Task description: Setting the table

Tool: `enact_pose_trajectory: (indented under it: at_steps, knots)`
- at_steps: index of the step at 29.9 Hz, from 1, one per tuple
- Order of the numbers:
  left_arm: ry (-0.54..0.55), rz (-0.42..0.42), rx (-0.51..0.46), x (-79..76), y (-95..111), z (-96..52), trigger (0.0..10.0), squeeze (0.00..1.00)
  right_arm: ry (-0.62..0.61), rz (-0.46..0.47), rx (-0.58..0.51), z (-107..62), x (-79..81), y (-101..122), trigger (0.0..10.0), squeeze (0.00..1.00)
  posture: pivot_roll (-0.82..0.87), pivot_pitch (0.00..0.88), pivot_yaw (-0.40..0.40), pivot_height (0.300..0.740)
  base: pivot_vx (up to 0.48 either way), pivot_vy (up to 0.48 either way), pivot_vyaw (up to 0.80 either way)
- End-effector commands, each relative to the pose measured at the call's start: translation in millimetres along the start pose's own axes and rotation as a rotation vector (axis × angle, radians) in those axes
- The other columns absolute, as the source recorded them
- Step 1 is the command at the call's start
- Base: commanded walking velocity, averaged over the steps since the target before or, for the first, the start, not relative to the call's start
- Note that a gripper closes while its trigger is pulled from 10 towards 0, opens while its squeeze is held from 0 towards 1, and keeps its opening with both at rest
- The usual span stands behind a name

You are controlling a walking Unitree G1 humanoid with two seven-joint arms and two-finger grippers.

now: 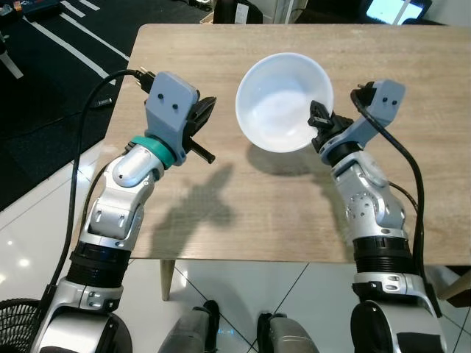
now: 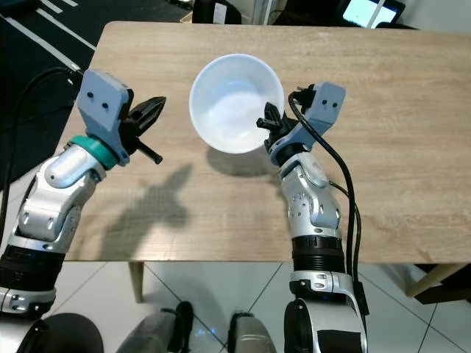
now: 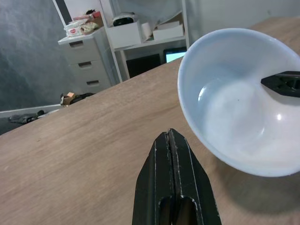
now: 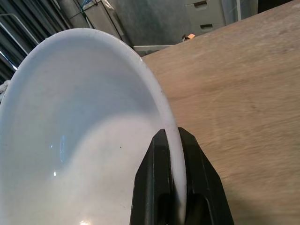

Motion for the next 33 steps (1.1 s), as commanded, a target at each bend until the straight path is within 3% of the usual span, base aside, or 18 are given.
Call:
enact_pose_trajectory:
  at_steps: [1,18,33]
  knots:
    - [-0.002,-0.01,0.014,-0.2,-2.7,0.1,10.0,0.0,-0.012,0.01,0.009,-3.7,-3.1,-3.3,10.0,0.0,0.0,0.156,0.088,0.74,0.0,0.0,0.0]
    - [0.013,-0.015,0.013,2.0,-2.2,2.0,10.0,0.0,-0.023,0.012,0.006,-5.1,-5.6,-2.6,10.0,0.0,0.0,0.163,0.091,0.74,0.0,0.0,0.0]
    - [0.03,-0.022,0.001,5.1,0.5,4.1,10.0,0.0,-0.027,0.013,0.003,-5.5,-6.0,-1.8,10.0,0.0,0.0,0.164,0.09,0.74,0.0,-0.299,0.0]
Point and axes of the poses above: a point about 5 cm out from each wrist's last joint towards the gripper, its own z axis pointing out of the wrist towards the gripper, its own y axis along the axis of the wrist's last joint, x = y × z, the point moved 2 cm from there along z, pointing out of the wrist towards the gripper, and after that the axes turned 6 degrees about -z, right-handed, at the moved point
